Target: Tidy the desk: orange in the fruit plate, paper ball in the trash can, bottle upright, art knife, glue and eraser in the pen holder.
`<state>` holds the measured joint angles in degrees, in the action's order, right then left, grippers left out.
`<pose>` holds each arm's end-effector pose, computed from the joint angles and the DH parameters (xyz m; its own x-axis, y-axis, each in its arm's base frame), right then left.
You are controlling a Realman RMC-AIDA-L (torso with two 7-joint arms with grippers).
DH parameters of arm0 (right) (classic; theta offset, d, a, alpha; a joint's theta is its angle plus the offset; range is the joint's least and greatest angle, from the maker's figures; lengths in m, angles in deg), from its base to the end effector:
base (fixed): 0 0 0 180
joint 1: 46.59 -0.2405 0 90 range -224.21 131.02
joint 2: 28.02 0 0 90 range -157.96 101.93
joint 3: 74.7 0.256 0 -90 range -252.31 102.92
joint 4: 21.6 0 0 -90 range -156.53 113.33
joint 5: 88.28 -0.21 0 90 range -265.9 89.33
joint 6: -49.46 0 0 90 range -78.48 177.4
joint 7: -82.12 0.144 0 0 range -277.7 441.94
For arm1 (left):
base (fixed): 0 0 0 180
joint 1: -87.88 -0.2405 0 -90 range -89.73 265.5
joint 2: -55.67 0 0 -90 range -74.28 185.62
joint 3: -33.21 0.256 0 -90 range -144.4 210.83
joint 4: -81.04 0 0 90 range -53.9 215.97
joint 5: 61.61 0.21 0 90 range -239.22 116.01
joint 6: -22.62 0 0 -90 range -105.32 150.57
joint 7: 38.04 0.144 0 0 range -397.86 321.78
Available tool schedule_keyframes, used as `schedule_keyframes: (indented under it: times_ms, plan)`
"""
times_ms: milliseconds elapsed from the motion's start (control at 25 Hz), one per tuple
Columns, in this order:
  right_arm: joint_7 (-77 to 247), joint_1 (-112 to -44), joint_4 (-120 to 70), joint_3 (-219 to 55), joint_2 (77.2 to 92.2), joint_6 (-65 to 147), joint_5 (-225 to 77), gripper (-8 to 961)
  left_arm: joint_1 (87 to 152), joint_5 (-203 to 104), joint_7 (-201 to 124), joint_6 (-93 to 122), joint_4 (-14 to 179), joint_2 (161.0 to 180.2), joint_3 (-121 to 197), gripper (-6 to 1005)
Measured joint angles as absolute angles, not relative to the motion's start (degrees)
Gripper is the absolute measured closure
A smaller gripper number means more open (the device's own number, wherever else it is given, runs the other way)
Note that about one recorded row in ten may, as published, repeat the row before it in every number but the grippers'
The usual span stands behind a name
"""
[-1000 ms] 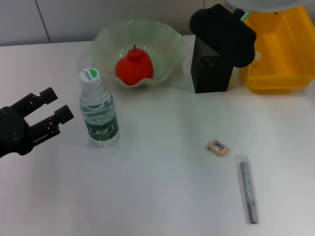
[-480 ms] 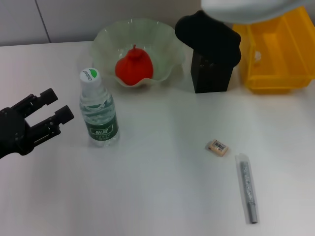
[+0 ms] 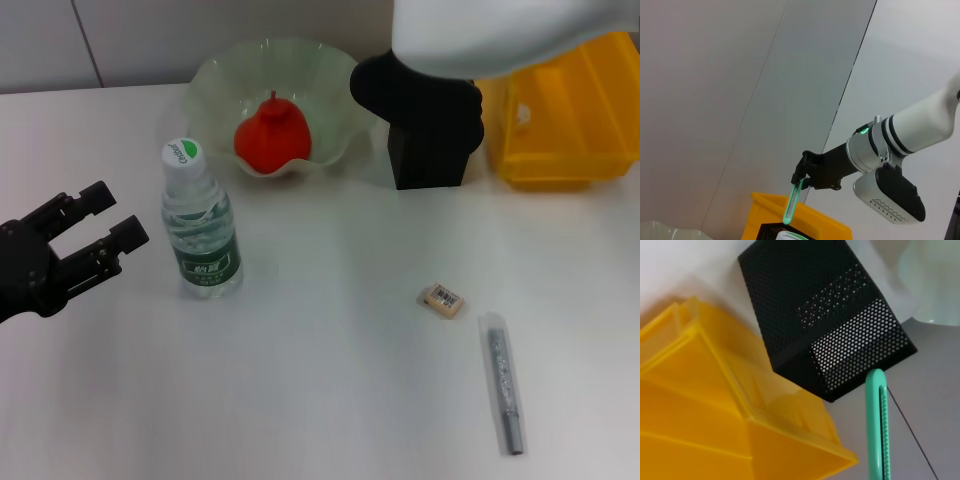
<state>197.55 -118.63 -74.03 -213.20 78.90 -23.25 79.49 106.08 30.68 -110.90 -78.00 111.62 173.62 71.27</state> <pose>0.0888 0.4578 -0.0132 -0.1974 0.3566 0.9132 0.7458 -0.5500 0.3760 -0.2902 0.2700 0.0297 0.5025 0.2605 0.8244 0.5727 -0.8146 -0.0918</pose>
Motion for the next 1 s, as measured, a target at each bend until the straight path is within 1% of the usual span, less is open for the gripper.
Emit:
schedule_keyframes:
  times_ms: [320, 400, 520, 600, 640, 680, 840, 960, 1000]
  plan:
    - [197.9, -119.3, -72.6, -214.9, 79.92, -23.1, 79.5, 750, 105.8, 30.7, -110.9, -78.0, 111.6, 173.61, 71.3, 213]
    - [199.3, -120.1, -70.7, -217.2, 80.68, -23.1, 79.5, 749, 105.8, 30.7, -110.9, -77.9, 111.6, 173.61, 71.3, 213]
    - [200.2, -120.5, -69.8, -219.0, 81.08, -22.9, 79.5, 746, 105.8, 30.7, -110.8, -77.9, 111.6, 173.62, 71.3, 213]
    - [200.5, -120.5, -69.0, -220.2, 81.88, -22.8, 79.5, 745, 105.7, 30.7, -110.3, -77.8, 111.5, 173.68, 71.3, 213]
    - [200.5, -120.5, -69.0, -220.2, 81.88, -22.8, 79.5, 744, 105.6, 30.7, -110.2, -77.7, 111.5, 173.69, 71.3, 213]
    - [200.5, -120.4, -68.9, -220.2, 82.34, -22.7, 79.5, 743, 105.6, 30.7, -110.2, -77.7, 111.5, 173.69, 71.3, 213]
    - [200.5, -120.3, -68.9, -220.2, 82.84, -22.6, 79.4, 741, 105.5, 30.7, -110.1, -77.2, 111.4, 173.71, 71.3, 213]
    - [200.5, -120.2, -68.5, -220.3, 83.54, -22.5, 79.4, 738, 105.5, 30.7, -110.1, -77.1, 111.0, 173.7, 71.4, 213]
    - [200.5, -120.4, -67.7, -220.3, 84.06, -22.5, 79.4, 738, 105.5, 30.7, -110.1, -77.0, 110.7, 173.66, 71.4, 213]
